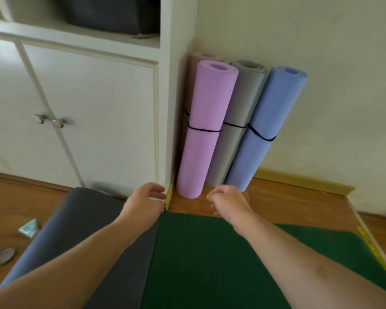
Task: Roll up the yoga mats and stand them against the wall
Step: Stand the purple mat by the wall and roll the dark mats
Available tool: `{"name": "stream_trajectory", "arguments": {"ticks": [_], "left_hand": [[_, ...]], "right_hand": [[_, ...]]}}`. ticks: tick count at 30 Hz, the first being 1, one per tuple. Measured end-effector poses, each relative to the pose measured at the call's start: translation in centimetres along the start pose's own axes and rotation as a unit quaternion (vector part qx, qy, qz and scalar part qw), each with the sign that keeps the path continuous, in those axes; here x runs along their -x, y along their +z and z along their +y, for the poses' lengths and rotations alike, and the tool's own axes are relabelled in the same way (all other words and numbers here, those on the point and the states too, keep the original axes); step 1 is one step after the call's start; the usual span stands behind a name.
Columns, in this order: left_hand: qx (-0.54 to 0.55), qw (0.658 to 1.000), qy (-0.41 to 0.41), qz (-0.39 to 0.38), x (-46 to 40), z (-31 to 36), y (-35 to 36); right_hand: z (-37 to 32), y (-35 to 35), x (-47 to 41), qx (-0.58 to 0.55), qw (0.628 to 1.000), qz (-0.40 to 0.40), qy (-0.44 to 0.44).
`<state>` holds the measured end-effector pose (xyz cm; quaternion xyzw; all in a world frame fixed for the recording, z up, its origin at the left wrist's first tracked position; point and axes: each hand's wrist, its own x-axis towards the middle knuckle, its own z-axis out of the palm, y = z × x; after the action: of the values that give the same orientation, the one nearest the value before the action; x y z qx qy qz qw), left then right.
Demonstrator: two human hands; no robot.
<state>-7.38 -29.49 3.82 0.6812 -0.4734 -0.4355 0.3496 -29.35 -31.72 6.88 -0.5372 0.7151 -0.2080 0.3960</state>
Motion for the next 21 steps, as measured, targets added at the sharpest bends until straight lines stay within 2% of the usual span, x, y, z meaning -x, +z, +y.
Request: {"name": "stream_trajectory", "arguments": {"ticks": [4,11,16,19,21], "left_hand": [[-0.016,0.998,-0.057,0.01,7.6,-4.8,-2.3],[-0.167,0.971,-0.167,0.035,19.0,-15.7,-8.2],[-0.322,0.914,-0.23,0.09,20.1,-21.4,-14.5],[-0.337,0.881,-0.318,0.099,19.5,-24.7,-17.4],[-0.325,0.873,-0.35,0.094,18.6,-26.6,-19.2]], "right_hand": [[2.2,2.9,8.4,0.038,0.997,-0.073,0.011],[4.6,11.0,21.2,0.166,0.954,-0.25,-0.022],[8.6,15.6,23.1,0.179,0.941,-0.287,0.011],[12.2,18.1,22.4,0.198,0.932,-0.297,0.069],[14.2,20.2,21.4,0.195,0.926,-0.307,0.098]]}}
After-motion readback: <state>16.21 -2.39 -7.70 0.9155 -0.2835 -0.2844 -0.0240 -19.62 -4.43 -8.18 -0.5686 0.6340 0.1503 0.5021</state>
